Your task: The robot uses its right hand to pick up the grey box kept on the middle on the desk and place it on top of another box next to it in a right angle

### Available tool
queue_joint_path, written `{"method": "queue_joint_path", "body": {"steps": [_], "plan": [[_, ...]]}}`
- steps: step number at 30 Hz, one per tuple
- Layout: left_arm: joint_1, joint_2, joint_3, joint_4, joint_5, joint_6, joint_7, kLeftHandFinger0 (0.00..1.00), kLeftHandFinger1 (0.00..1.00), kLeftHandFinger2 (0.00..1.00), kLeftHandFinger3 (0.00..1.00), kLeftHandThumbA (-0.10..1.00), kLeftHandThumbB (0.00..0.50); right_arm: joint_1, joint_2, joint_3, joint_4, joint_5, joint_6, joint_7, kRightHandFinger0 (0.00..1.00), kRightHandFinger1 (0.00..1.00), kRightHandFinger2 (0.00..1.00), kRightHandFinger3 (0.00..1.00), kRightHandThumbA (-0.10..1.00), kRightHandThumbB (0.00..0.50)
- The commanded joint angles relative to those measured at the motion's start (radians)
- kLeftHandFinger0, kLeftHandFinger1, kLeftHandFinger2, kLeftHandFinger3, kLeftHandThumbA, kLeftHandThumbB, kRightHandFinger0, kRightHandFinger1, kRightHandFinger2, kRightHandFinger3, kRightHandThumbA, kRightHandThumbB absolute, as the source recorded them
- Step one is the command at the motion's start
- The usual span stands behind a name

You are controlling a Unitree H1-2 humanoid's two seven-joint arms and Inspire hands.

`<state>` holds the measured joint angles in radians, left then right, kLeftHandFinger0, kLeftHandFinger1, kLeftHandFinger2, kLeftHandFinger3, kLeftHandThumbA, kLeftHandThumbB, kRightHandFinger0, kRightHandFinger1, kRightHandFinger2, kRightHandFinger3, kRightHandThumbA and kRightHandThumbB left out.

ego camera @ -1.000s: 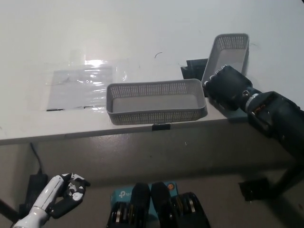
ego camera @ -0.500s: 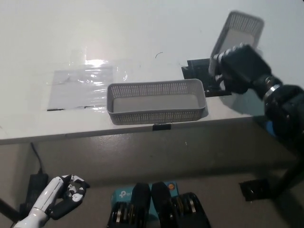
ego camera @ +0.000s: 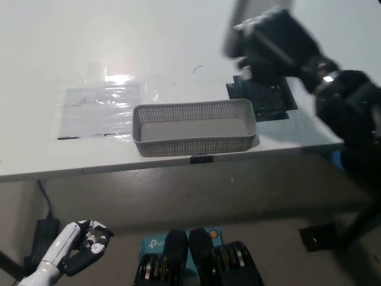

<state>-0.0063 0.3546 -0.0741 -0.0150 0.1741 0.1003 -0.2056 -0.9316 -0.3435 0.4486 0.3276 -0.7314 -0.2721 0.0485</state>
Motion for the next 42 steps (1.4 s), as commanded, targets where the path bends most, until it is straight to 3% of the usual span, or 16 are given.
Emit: {"method": "queue_joint_path", "body": {"steps": [1, 4, 9, 11, 18, 22, 25, 26, 28, 29, 30, 32, 34, 38, 41, 42], "plan": [[-0.011, 0.024, 0.0, -0.004, -0.002, -0.028, -0.014, 0.2, 0.12, 0.2, 0.48, 0.5, 0.175, -0.032, 0.062, 0.001, -0.029, 0.13, -0.038, 0.108, 0.0, 0.06, 0.43, 0.4, -0.1, 0.275], [-0.012, 0.024, 0.001, 0.001, -0.005, -0.036, -0.017, 0.19, 0.12, 0.21, 0.46, 0.5, 0.173, -0.027, 0.084, 0.014, -0.025, 0.119, -0.054, 0.121, 0.0, 0.07, 0.45, 0.4, -0.1, 0.274], [-0.014, 0.027, -0.003, 0.003, 0.016, -0.037, -0.012, 0.2, 0.12, 0.21, 0.43, 0.54, 0.201, -0.004, 0.143, 0.04, 0.012, 0.153, -0.1, 0.152, 0.0, 0.01, 0.38, 0.26, -0.1, 0.288], [-0.021, 0.024, -0.007, 0.001, 0.02, -0.027, -0.015, 0.21, 0.13, 0.24, 0.44, 0.52, 0.174, 0.008, 0.14, 0.048, 0.003, 0.144, -0.102, 0.166, 0.0, 0.0, 0.36, 0.25, -0.1, 0.226], [-0.043, 0.027, -0.007, 0.003, 0.024, -0.024, -0.02, 0.21, 0.12, 0.19, 0.45, 0.55, 0.199, 0.039, 0.124, 0.051, 0.033, 0.116, -0.177, 0.123, 0.0, 0.0, 0.34, 0.24, -0.1, 0.237], [-0.049, 0.028, -0.007, 0.003, 0.025, -0.035, -0.019, 0.21, 0.12, 0.21, 0.47, 0.6, 0.226, 0.068, 0.092, 0.052, 0.004, 0.11, -0.168, 0.152, 0.0, 0.0, 0.36, 0.27, -0.1, 0.162], [-0.05, 0.028, -0.006, -0.002, 0.023, -0.02, -0.023, 0.22, 0.12, 0.23, 0.5, 0.6, 0.226, 0.079, 0.076, 0.054, -0.01, 0.103, -0.164, 0.162, 0.0, 0.0, 0.32, 0.2, -0.1, 0.211], [-0.049, 0.029, -0.007, -0.002, 0.023, -0.021, -0.024, 0.23, 0.13, 0.25, 0.49, 0.56, 0.195, 0.088, 0.061, 0.052, -0.023, 0.109, -0.166, 0.172, 0.0, 0.0, 0.31, 0.18, -0.1, 0.262], [-0.049, 0.026, -0.003, -0.003, 0.016, -0.014, -0.025, 0.23, 0.13, 0.25, 0.49, 0.54, 0.195, 0.093, 0.053, 0.052, -0.034, 0.107, -0.162, 0.179, 0.0, 0.0, 0.29, 0.14, -0.1, 0.272], [-0.048, 0.028, -0.006, -0.005, 0.027, -0.014, -0.022, 0.23, 0.13, 0.24, 0.5, 0.56, 0.2, 0.102, 0.041, 0.052, -0.044, 0.109, -0.166, 0.183, 0.0, 0.0, 0.3, 0.17, -0.1, 0.246], [-0.048, 0.028, -0.006, -0.005, 0.027, -0.014, -0.022, 0.23, 0.13, 0.24, 0.49, 0.58, 0.207, 0.102, 0.041, 0.052, -0.045, 0.109, -0.165, 0.184, 0.0, 0.0, 0.27, 0.13, -0.1, 0.294], [-0.049, 0.027, -0.004, -0.005, 0.019, -0.015, -0.025, 0.22, 0.13, 0.25, 0.49, 0.58, 0.205, 0.123, 0.033, 0.054, -0.055, 0.117, -0.169, 0.192, 0.0, 0.0, 0.3, 0.18, -0.1, 0.205], [-0.048, 0.029, -0.006, -0.007, 0.026, -0.021, -0.023, 0.23, 0.13, 0.25, 0.5, 0.58, 0.193, 0.126, 0.031, 0.059, -0.051, 0.116, -0.175, 0.197, 0.0, 0.0, 0.31, 0.2, -0.1, 0.174], [-0.046, 0.026, -0.001, 0.002, 0.016, -0.04, -0.02, 0.22, 0.12, 0.23, 0.48, 0.53, 0.176, 0.139, 0.036, 0.072, -0.054, 0.083, -0.167, 0.191, 0.0, 0.0, 0.27, 0.19, -0.1, 0.242], [-0.046, 0.033, 0.006, -0.01, 0.015, -0.033, -0.023, 0.22, 0.13, 0.23, 0.47, 0.53, 0.175, 0.131, 0.051, 0.081, -0.021, 0.07, -0.196, 0.166, 0.0, 0.0, 0.29, 0.23, -0.1, 0.27], [-0.048, 0.032, 0.004, -0.008, 0.013, -0.031, -0.026, 0.22, 0.13, 0.24, 0.46, 0.53, 0.179, 0.133, 0.049, 0.086, -0.021, 0.064, -0.198, 0.161, 0.0, 0.0, 0.31, 0.25, -0.1, 0.253]]}}
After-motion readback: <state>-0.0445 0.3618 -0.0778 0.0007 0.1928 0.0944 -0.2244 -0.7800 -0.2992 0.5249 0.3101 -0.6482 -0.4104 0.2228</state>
